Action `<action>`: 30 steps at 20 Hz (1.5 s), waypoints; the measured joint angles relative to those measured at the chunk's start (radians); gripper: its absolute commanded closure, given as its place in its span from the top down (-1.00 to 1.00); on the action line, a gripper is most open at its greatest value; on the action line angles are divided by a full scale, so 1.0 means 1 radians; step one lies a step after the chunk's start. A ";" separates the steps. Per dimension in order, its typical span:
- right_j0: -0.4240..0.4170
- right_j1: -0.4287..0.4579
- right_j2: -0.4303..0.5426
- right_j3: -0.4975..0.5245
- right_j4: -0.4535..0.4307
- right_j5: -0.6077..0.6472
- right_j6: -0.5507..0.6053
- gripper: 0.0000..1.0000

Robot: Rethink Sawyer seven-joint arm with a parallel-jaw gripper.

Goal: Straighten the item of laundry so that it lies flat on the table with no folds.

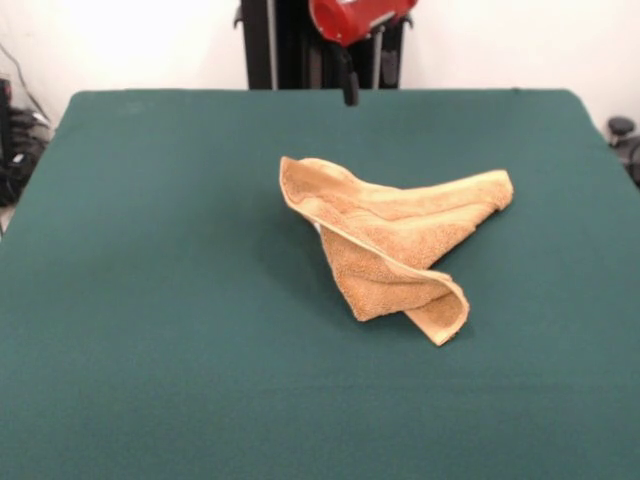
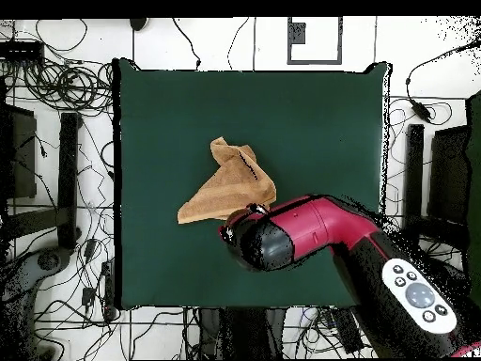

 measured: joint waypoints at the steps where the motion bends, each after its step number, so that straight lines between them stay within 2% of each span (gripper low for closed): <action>1: -0.007 -0.006 0.006 0.007 0.000 0.000 0.000 1.00; 11: -0.058 -0.070 0.050 0.112 0.000 -0.004 0.000 1.00; 19: -0.048 -0.136 0.068 0.169 -0.008 -0.052 0.000 1.00; 25: -0.023 -0.109 0.062 0.139 -0.033 -0.056 0.000 1.00; 30: 0.015 -0.018 0.046 0.021 -0.044 -0.050 0.000 1.00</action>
